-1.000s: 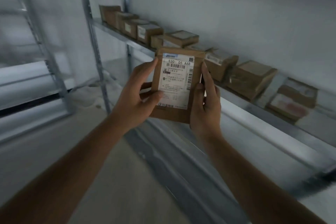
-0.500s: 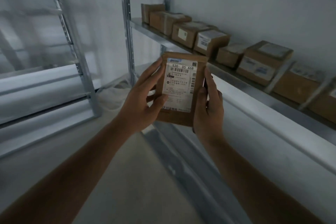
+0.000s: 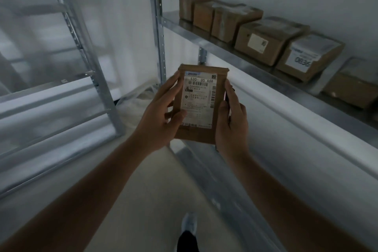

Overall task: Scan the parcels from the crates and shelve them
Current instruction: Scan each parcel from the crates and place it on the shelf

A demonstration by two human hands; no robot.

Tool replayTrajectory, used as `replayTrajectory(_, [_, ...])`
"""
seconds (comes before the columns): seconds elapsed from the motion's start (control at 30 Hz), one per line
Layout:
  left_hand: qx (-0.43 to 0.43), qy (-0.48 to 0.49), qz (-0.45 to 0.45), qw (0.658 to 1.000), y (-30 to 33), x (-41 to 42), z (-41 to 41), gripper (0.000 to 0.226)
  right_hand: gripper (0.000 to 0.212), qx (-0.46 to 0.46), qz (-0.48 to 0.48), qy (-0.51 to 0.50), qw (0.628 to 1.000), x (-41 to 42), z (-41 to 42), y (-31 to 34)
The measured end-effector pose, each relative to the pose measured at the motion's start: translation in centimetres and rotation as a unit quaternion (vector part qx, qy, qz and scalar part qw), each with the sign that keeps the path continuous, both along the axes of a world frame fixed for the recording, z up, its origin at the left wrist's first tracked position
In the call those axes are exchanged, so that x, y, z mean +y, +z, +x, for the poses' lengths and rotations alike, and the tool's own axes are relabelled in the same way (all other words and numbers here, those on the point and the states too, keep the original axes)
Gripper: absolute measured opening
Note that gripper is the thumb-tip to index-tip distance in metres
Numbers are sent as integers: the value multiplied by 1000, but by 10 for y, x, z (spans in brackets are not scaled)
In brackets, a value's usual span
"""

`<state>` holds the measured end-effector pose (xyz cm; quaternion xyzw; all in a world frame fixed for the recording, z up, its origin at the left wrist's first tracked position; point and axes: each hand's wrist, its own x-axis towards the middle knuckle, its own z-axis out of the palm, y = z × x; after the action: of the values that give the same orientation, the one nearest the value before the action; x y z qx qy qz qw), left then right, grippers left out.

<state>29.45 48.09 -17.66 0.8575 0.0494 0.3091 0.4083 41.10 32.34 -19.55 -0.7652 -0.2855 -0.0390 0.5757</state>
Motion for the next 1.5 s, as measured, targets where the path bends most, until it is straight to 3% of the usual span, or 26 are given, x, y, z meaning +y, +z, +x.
replayTrajectory(0.13, [33, 14, -5, 999, -23, 60, 48, 81, 54, -5, 4, 14, 1000, 67, 56, -41])
replayTrajectory(0.4, [91, -5, -18, 996, -62, 165, 147, 77, 61, 70, -10, 8, 997, 160, 143, -80])
replayTrajectory(0.67, [96, -69, -61, 991, -106, 258, 215, 79, 50, 135, -72, -29, 988, 238, 197, -109])
replayTrajectory(1.07, [211, -225, -115, 944, -166, 425, 328, 75, 48, 211, -94, -194, 953, 388, 257, -179])
replayTrajectory(1.17, [201, -280, -118, 931, -180, 444, 361, 69, 46, 242, -74, -247, 935, 412, 272, -186])
replayTrajectory(1.3, [231, -283, -101, 925, -198, 449, 407, 69, 45, 267, -55, -305, 913, 432, 296, -197])
replayTrajectory(1.5, [244, -284, -84, 923, -223, 453, 456, 62, 47, 282, -27, -314, 906, 449, 331, -213])
